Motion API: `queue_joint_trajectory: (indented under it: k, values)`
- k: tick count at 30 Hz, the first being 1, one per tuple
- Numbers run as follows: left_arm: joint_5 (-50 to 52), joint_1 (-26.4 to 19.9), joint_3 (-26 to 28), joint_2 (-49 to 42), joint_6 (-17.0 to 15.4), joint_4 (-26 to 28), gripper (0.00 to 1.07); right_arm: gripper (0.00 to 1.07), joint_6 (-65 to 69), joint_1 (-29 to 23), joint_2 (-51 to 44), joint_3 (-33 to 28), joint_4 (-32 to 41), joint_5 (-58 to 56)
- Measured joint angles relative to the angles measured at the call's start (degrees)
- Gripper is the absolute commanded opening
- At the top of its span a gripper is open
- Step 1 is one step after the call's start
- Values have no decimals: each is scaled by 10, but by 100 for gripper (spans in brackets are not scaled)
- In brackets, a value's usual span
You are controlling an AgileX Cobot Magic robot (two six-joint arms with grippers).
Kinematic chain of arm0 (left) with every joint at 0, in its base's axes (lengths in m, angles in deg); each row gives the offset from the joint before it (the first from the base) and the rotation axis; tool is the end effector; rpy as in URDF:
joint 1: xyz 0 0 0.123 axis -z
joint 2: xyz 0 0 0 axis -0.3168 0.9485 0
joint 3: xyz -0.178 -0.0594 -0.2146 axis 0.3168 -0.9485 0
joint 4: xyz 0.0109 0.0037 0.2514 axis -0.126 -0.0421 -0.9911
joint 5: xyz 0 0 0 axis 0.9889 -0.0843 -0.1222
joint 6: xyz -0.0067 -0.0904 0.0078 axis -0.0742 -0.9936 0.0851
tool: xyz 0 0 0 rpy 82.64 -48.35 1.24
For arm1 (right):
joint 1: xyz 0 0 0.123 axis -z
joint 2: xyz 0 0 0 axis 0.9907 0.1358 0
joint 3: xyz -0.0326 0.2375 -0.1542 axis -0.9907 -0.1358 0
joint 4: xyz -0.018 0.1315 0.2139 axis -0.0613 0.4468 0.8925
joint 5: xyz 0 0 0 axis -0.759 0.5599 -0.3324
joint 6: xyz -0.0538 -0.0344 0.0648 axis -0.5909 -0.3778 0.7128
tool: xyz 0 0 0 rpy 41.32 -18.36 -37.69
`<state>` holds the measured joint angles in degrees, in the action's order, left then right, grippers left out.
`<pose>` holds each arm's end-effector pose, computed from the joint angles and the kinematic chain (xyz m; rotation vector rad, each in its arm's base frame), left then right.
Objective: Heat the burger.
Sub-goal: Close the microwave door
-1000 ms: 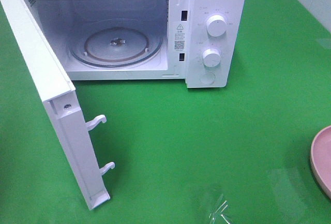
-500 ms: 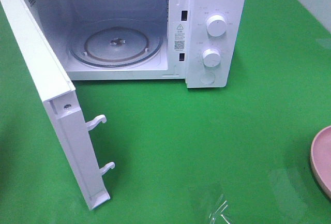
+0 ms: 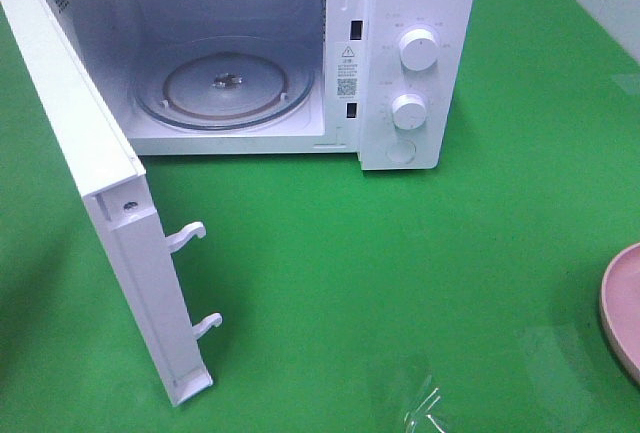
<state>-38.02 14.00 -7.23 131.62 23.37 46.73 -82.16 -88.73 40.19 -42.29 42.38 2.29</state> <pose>0.2090 -0.0076 0.1964 0.1643 1.7027 -0.1418 -0.0037 -0.0073 0.2839 -0.0034 1.9720 0.0403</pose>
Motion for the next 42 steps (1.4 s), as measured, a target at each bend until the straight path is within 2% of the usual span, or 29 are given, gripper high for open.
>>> queue_joint_trajectory:
  k: [2, 4, 5, 6, 9, 10, 16, 27, 42]
  values:
    - [7, 9, 5, 15, -4, -1, 0, 76, 0, 0, 0, 0, 0, 0]
    - [17, 50, 16, 49, 11, 6, 0, 76, 0, 0, 0, 0, 0, 0]
    - [17, 50, 16, 49, 11, 6, 0, 76, 0, 0, 0, 0, 0, 0]
    - [24, 76, 18, 68, 25, 23, 0, 76, 0, 0, 0, 0, 0, 0]
    - [31, 95, 18, 80, 35, 42, 0, 76, 0, 0, 0, 0, 0, 0]
    - [41, 122, 19, 95, 52, 68, 0, 76, 0, 0, 0, 0, 0, 0]
    - [61, 164, 22, 123, 77, 117, 0, 76, 0, 0, 0, 0, 0, 0]
    - [89, 208, 37, 175, 80, 148, 0, 76, 0, 0, 0, 0, 0, 0]
    - [77, 295, 120, 234, 90, 194, 0, 76, 0, 0, 0, 0, 0, 0]
